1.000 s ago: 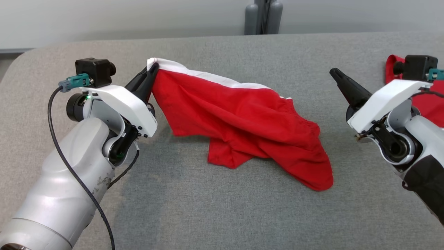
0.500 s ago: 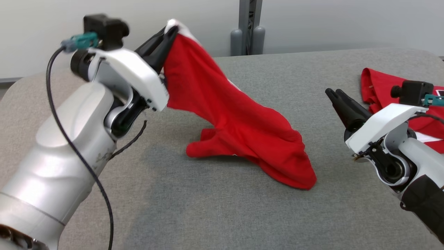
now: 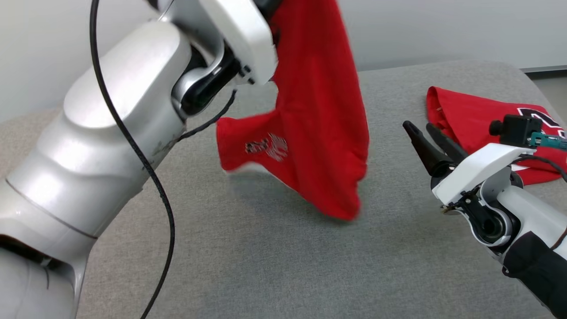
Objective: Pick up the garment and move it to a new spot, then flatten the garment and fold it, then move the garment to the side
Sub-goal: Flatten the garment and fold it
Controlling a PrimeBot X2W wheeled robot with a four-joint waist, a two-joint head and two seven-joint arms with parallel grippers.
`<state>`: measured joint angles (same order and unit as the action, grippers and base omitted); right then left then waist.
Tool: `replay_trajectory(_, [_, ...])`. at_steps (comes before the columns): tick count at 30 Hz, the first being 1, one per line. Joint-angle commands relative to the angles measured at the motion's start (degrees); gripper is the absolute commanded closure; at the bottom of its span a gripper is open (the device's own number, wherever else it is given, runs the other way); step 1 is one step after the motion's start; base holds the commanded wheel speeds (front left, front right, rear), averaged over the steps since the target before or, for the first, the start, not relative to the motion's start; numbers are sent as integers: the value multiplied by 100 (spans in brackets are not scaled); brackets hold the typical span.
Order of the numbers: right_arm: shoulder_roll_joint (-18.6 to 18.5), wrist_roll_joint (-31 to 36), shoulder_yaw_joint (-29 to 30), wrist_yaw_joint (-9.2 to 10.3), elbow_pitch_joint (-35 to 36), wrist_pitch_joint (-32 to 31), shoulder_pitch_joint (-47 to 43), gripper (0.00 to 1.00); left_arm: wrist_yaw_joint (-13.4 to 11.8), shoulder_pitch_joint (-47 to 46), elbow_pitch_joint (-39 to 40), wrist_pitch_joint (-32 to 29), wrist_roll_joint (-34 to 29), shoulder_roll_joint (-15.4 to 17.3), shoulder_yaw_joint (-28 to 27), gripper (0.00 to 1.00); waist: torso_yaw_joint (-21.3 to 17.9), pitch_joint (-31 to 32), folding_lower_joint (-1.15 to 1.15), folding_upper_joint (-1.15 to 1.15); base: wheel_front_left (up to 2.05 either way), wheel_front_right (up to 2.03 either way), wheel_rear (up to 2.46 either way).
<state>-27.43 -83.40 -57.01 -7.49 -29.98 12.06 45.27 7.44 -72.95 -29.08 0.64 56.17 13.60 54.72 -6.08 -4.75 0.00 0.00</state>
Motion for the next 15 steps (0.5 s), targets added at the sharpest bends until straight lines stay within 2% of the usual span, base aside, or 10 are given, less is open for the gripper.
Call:
replay_trajectory(1, [-35, 31, 17, -2, 16, 77, -30, 0, 4, -114, 33, 74, 25, 8, -11, 100, -31, 33, 0, 0, 0, 0, 0])
replay_trajectory(7, [-210, 186, 234, -2, 220, 290, -367, 0, 3, -112, 352, 442, 422, 21, 132, 100, -71, 106, 0, 0, 0, 0, 0])
replay_trajectory(10, [-325, 373, 544, -2, 386, 325, -597, 0, 3, 65, 611, 488, 594, 229, 435, 100, -43, 96, 0, 0, 0, 0, 0])
replay_trajectory(15, [-267, 961, 1402, -2, 814, 320, -1251, 0, 3, 486, 1074, 463, 841, 723, 1007, 100, 10, 44, 0, 0, 0, 0, 0])
